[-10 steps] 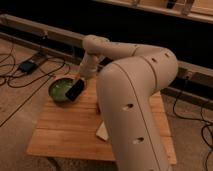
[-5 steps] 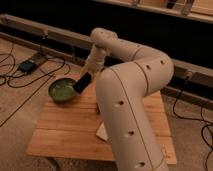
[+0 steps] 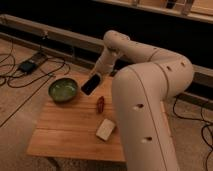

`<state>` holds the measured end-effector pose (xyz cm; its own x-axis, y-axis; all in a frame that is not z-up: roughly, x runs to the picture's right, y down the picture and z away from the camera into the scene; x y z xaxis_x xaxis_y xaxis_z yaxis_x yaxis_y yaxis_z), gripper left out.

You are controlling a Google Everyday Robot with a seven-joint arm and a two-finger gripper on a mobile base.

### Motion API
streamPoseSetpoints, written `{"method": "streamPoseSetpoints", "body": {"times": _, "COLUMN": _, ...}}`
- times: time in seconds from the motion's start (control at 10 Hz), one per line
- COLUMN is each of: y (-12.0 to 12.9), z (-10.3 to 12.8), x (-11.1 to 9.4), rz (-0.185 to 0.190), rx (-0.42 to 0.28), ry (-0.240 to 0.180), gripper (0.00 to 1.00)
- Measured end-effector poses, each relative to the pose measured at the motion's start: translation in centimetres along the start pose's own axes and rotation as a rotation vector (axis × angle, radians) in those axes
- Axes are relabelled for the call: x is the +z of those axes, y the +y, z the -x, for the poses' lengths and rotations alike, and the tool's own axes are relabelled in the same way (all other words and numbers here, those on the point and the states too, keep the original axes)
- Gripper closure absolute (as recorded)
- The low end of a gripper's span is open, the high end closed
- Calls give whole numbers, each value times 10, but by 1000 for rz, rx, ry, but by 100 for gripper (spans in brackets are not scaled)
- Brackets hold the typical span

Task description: Place the eraser in the ceramic cup

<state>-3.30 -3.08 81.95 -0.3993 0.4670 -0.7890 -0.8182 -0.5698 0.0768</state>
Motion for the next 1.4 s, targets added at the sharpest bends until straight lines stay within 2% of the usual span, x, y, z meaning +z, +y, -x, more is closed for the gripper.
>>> {"method": "streamPoseSetpoints", "body": {"times": 0.6, "y": -93, "z": -12, "x": -25, "rz": 36, "rx": 28, "ry": -50, "gripper": 100}}
{"method": "streamPoseSetpoints", "body": {"times": 1.1, "y": -138, "z": -10, "x": -35, "rz": 56, "rx": 73, "ry": -66, "gripper": 100}}
{"method": "streamPoseSetpoints", "body": {"times": 1.4, "y": -152, "z": -5, "x": -41, "rz": 79, "rx": 92, "ry": -68, "gripper": 100}}
